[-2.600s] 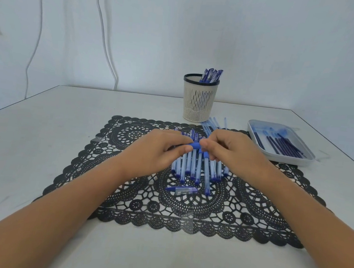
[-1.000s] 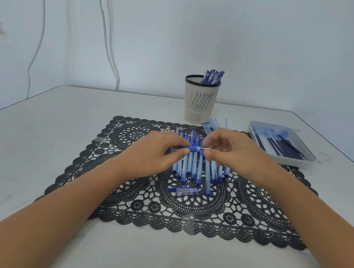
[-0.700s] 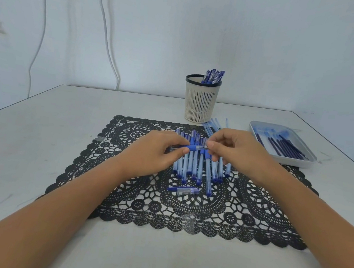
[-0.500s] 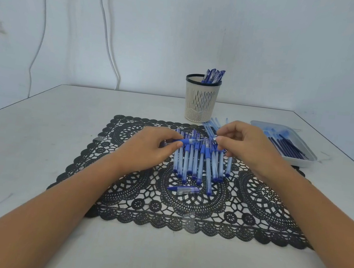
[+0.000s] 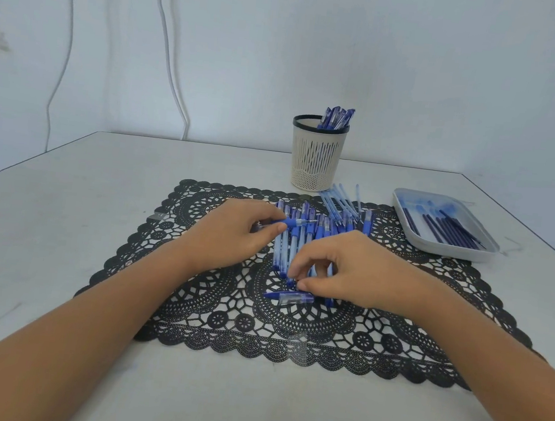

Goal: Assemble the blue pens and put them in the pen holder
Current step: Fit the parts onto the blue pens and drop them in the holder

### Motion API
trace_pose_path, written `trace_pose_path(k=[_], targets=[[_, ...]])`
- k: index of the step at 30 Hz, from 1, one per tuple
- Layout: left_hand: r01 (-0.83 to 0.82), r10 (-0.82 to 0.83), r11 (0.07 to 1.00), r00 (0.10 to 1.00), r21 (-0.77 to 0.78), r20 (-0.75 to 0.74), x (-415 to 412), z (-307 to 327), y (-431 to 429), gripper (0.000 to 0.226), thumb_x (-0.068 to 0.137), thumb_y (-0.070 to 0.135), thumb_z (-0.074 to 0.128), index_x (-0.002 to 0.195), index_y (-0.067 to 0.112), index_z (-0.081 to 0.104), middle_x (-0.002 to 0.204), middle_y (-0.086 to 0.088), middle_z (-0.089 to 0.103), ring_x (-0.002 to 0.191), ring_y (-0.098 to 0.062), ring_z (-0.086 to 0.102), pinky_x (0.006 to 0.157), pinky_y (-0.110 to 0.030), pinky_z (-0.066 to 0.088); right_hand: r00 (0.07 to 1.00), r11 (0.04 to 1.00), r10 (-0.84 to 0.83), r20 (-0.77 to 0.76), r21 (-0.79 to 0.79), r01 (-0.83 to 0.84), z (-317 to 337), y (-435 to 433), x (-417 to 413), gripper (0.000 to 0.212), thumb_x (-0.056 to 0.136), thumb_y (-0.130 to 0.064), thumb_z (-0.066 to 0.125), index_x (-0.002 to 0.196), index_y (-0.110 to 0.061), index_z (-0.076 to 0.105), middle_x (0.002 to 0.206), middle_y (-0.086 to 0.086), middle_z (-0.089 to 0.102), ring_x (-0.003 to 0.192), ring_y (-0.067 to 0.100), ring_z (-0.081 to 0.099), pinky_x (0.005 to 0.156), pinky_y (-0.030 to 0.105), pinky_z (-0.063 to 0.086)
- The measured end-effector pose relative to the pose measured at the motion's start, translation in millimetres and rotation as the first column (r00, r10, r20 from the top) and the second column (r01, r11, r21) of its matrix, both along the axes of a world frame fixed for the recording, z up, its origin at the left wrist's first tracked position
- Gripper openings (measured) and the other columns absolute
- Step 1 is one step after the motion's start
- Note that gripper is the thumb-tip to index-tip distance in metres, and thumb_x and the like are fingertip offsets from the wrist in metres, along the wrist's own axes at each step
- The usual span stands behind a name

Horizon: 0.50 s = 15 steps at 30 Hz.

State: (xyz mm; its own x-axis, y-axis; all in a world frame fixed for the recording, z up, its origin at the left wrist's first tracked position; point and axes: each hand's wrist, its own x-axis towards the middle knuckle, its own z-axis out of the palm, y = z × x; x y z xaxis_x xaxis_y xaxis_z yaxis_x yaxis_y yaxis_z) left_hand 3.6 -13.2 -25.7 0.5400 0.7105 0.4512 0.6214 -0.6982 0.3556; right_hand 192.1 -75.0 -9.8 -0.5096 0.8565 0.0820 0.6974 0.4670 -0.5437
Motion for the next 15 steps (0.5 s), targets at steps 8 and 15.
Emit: trace_pose_path(k=[8, 15], targets=[[0.015, -0.015, 1.0, 1.0, 0.008, -0.005, 1.2, -0.1, 0.9, 0.022, 0.093, 0.026, 0.052, 0.107, 0.016, 0.066, 0.087, 0.01, 0.063, 0.075, 0.004, 0.053, 0.064, -0.009, 0.037, 0.921, 0.93, -0.241, -0.308, 0.199, 0.31, 6.2, 8.1, 13.3, 0.004, 0.088, -0.027, 0.059, 0.088, -0.029, 0.063, 0.078, -0.012, 0.062, 0.067, -0.003, 0.053, 0.063, 0.006, 0.042], [0.056, -0.055, 0.998, 0.998, 0.027, -0.015, 4.9, -1.3, -1.3, 0.021, 0.092, 0.029, 0.054, 0.106, 0.019, 0.066, 0.08, 0.023, 0.056, 0.072, 0.006, 0.052, 0.063, -0.007, 0.035, 0.935, 0.927, -0.27, -0.229, 0.199, 0.317, -1.8, 14.9, 13.7, 0.014, 0.085, -0.025, 0.064, 0.098, -0.027, 0.068, 0.085, -0.018, 0.064, 0.08, -0.003, 0.057, 0.069, 0.003, 0.04]])
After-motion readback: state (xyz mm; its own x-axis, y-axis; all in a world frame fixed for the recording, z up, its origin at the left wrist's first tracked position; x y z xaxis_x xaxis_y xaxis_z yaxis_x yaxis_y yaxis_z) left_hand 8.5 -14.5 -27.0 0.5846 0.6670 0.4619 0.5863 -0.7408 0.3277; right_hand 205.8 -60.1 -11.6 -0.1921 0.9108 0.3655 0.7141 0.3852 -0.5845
